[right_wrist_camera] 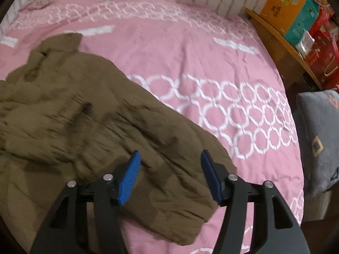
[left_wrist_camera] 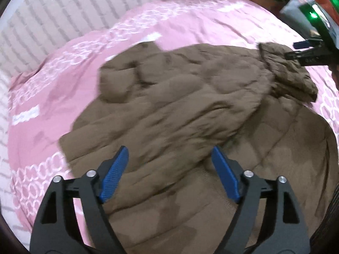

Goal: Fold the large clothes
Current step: 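Grasp the other sleeve cuff with the right gripper and fold it inward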

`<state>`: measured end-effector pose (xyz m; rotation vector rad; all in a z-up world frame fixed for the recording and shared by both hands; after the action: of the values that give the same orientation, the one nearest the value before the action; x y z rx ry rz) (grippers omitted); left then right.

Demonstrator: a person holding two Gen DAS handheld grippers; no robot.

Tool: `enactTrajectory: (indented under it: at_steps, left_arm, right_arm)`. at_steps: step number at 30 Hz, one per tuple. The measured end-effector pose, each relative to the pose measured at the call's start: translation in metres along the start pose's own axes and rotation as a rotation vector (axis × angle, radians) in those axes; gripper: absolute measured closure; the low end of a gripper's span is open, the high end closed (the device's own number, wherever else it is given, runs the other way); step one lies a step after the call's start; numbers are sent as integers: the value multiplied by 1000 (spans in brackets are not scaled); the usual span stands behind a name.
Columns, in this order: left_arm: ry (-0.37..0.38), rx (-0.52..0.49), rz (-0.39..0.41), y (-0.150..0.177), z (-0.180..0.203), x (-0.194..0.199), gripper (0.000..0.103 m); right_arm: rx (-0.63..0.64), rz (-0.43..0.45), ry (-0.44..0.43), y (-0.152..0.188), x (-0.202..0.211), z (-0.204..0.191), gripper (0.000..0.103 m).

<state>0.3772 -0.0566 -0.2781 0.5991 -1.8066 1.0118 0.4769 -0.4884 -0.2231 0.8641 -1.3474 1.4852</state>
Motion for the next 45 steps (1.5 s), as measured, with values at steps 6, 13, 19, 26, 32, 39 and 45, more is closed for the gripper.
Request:
enactTrajectory:
  at_steps: [6,13,19,26,32,39,45]
  left_arm:
    - [-86,185,-47,23,-107,-17,14]
    - [-89,406,-193,55,-156,-66,14]
    - [-90,428,-192,60,-149,-68,13]
    - [-96,434,-167,51,-144,-64,13]
    - [-115,421,-153,38,-149,-67,13]
    - [-86,555,-154,40,-164,-71,14]
    - [27,575,-213,26,-154,-99,32]
  right_arm:
    - [65,41,-80,-25,17,-57,43]
    - [-62,-167,-265,-22,-28,-108,45]
    - [6,-72,-173,-44,-22,-128,92]
    - [-113,-129,6,-55,-40,-66,103]
    - [-114,-3,-121,-51,0,-67,98]
    - [-9,-14,-254,-82,-11,-145,96]
    - [-47,-136,-208,-53,-65,-152,95]
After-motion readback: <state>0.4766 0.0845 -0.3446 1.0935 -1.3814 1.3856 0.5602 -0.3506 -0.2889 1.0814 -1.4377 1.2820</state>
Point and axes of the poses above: each gripper's, at about its wrist camera, not at the fingertips, and x roughly against the way its jaws point, z to its right, y to its underside, the point moved 6 cm from there along -x, roughly the way its jaws point, and after that the axes turned 6 degrees about -z, right-handed, at the moved point
